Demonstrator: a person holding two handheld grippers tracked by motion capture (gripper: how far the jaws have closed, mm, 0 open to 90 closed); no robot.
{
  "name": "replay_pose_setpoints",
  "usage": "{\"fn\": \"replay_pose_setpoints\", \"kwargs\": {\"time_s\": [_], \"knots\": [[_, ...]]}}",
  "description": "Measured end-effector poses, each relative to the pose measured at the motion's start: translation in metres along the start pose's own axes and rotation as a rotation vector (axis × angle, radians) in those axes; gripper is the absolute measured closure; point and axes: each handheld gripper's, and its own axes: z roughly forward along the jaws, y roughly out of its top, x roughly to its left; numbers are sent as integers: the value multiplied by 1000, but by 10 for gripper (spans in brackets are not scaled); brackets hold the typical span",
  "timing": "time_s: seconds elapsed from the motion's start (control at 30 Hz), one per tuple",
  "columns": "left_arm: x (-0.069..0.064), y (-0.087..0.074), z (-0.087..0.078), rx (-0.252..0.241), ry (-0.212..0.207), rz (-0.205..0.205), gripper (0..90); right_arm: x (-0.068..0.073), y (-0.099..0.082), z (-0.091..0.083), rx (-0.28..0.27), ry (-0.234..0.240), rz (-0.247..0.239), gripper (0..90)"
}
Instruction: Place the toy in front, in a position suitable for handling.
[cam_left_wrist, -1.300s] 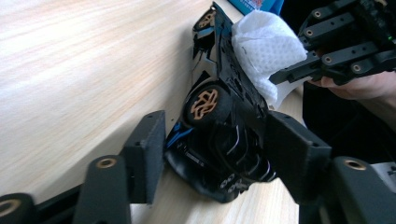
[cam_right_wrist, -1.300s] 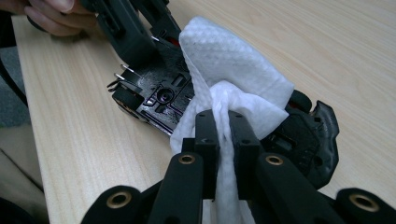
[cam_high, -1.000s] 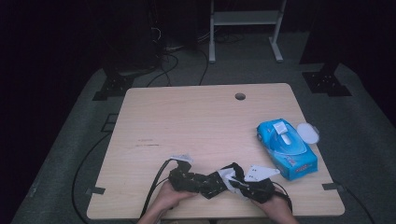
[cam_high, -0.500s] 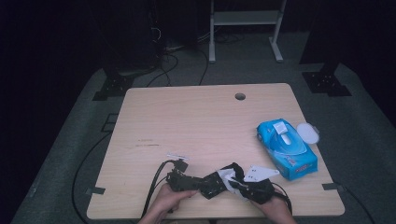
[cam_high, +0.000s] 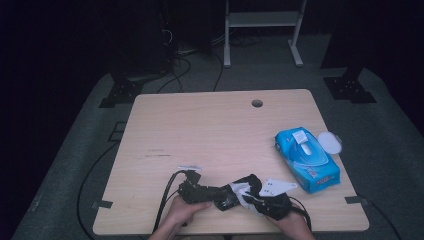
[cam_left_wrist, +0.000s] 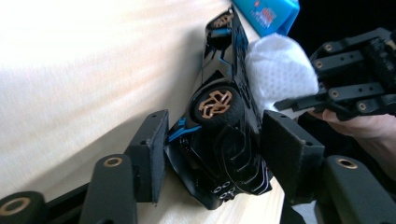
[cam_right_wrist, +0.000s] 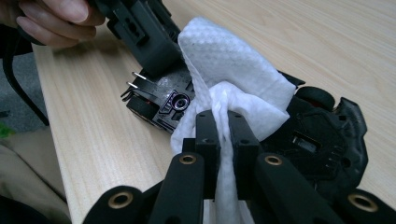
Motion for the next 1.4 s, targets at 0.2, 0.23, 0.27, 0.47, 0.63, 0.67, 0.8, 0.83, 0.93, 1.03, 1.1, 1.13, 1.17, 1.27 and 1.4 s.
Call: {"fn": "replay_pose_setpoints", "kwargs": {"time_s": [0.2,0.23,0.27,0.47,0.63,0.67,0.8,0.83,0.93,1.03,1.1,1.13,1.17,1.27,1.4], "knots": [[-9,1,-1,-19,31,103,466,-1,-1,0,-1,-11,5,846],[-11,1,-1,-29,44,127,472,-1,-1,0,0,-12,5,846],[-15,1,-1,-31,58,163,472,-2,-1,0,-1,-12,5,846],[-26,1,2,-47,99,282,485,-4,-2,1,1,-21,15,845],[-36,0,6,-54,142,382,495,-6,-2,2,3,-32,28,844],[-37,-1,6,-55,146,393,497,-7,-2,2,4,-32,28,844],[-46,-3,10,-69,170,458,513,-7,-4,3,10,-31,32,844],[-47,-4,13,-62,170,468,524,-6,-4,3,17,-27,35,843],[-55,-7,18,-59,230,542,573,-3,-4,8,48,-20,15,844],[-55,-6,18,-61,232,550,589,-5,-4,6,44,-7,27,845],[-55,-7,18,-59,241,577,591,-6,-3,2,27,0,41,846],[-56,-7,18,-55,254,593,592,-7,-1,-2,11,2,43,846],[-57,-8,18,-51,265,624,592,-8,0,-5,-1,3,48,847],[-57,-10,18,-45,260,668,593,-8,7,-18,-66,4,54,846],[-57,-12,19,-46,230,713,594,-6,25,-30,-156,18,27,845]]}}
